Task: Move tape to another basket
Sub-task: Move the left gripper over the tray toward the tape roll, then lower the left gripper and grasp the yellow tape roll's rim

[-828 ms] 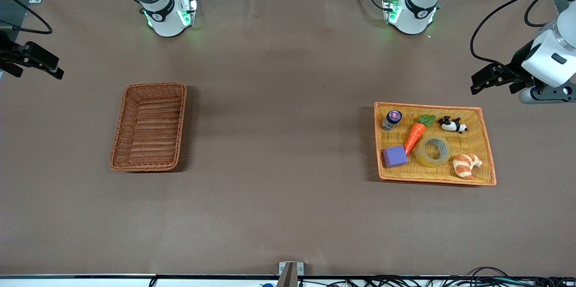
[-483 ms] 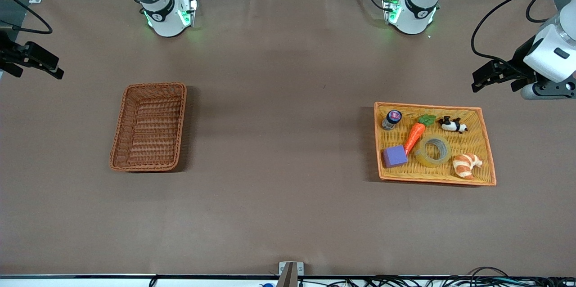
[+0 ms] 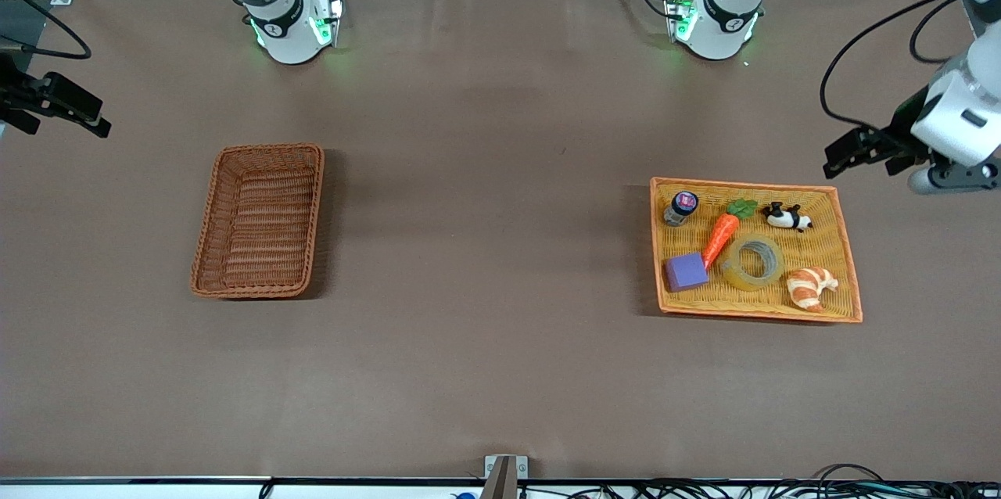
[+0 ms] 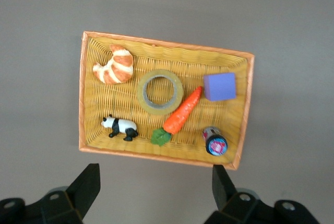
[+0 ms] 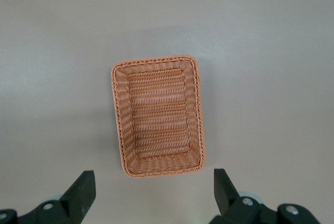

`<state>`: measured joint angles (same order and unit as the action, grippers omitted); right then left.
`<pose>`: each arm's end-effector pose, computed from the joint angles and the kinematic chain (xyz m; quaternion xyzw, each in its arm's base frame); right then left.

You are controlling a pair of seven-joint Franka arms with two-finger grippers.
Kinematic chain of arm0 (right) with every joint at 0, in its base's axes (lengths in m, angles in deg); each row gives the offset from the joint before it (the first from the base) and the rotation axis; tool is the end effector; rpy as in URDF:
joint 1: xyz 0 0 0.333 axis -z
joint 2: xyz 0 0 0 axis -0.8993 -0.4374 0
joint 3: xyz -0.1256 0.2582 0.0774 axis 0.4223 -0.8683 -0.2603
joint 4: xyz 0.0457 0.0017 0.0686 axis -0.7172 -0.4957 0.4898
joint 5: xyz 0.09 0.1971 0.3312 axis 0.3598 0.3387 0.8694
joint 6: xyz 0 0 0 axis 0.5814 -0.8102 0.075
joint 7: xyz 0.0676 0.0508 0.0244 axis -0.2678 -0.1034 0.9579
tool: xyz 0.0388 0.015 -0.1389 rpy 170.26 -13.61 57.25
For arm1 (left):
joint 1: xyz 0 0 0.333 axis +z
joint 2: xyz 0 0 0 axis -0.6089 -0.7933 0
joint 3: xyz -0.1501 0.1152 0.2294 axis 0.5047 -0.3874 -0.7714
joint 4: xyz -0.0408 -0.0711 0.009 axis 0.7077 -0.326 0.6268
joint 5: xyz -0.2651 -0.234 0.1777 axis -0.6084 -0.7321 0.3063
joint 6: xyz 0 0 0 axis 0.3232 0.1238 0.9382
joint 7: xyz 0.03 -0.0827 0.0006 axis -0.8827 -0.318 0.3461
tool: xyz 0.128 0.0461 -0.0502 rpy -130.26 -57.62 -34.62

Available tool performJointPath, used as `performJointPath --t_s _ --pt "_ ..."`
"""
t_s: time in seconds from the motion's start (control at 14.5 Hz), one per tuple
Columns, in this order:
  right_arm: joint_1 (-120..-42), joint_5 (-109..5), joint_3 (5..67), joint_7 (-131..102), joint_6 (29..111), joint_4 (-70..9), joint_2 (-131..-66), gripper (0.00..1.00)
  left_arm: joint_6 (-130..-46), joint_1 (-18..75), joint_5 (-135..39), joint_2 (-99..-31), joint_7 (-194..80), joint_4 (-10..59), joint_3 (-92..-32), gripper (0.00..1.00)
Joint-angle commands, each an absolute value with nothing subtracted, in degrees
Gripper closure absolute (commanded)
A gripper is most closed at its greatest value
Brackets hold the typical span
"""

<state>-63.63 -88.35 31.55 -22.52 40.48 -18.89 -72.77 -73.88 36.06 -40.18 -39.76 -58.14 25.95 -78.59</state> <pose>0.5398 -0.0131 0.6047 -0.9993 0.0364 -0.0071 0.0042 0.5705 -0.0316 0.4937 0.9995 0.0256 0.0132 0.0106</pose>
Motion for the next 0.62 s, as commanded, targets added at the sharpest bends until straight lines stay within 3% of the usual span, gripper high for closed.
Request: performJointPath --t_s 0.0,0.28,0.55 --pt "-63.71 -87.37 31.8 -21.92 39.98 -18.63 -72.72 0.0 -81.16 35.84 -40.21 -39.42 -61.92 32.96 -80.77 0.06" --pt "-63.71 -87.37 31.72 -21.92 39.98 -18.63 -72.72 0.0 -94.42 35.93 -40.21 -43.28 -62.99 41.66 -82.36 0.02" --pt "-63.71 -87.37 31.8 -21.92 39.98 -18.63 -72.72 0.0 -101.47 35.84 -40.21 -51.01 -64.3 42.83 -82.36 0.0"
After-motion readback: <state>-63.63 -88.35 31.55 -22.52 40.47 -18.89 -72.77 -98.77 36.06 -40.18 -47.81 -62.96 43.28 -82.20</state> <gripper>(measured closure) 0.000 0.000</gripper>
